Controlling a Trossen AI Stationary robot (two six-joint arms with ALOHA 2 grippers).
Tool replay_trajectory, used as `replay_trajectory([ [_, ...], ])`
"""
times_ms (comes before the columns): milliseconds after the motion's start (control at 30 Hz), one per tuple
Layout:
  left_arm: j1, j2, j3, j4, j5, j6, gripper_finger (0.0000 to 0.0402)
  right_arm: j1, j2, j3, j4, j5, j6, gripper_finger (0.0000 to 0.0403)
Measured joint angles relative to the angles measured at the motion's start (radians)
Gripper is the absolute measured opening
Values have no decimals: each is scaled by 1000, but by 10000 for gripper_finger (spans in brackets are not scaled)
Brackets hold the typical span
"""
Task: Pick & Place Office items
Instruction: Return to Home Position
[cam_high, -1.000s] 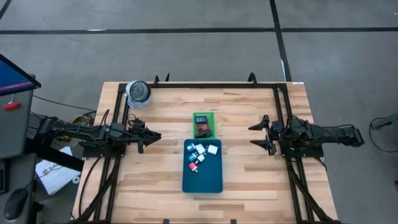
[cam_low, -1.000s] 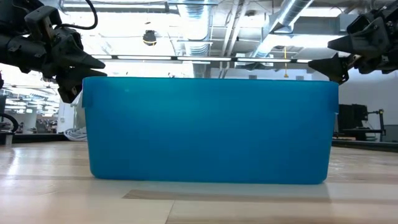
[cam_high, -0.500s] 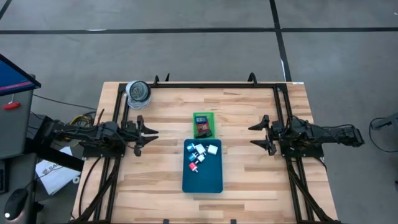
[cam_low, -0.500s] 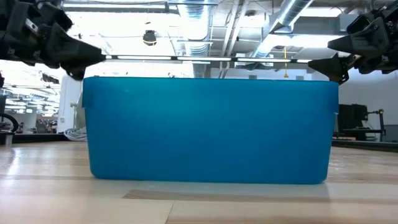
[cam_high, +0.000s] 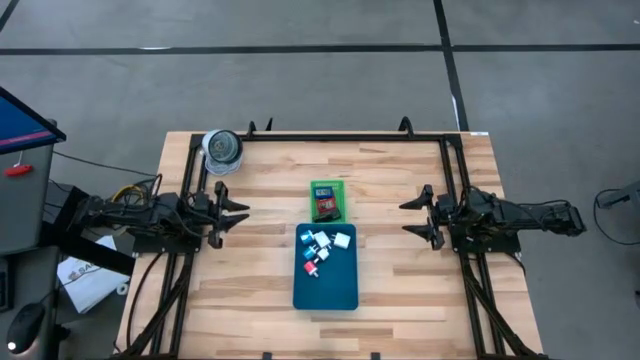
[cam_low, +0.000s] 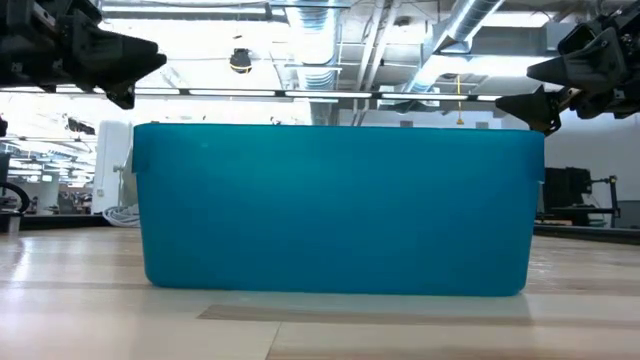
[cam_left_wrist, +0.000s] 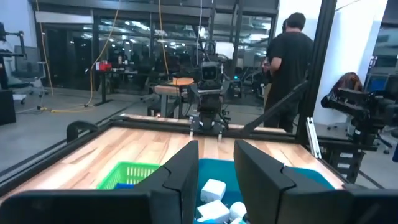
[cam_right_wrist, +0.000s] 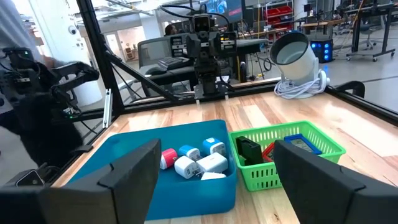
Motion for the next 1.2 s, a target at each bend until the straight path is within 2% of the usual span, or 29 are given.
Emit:
replay_trajectory([
  [767, 0, 101, 0, 2, 0, -1, 99, 0, 0, 0, 0, 0, 1, 302],
  [1200, 0, 110, 0, 2, 0, -1, 99, 0, 0, 0, 0, 0, 1, 302],
])
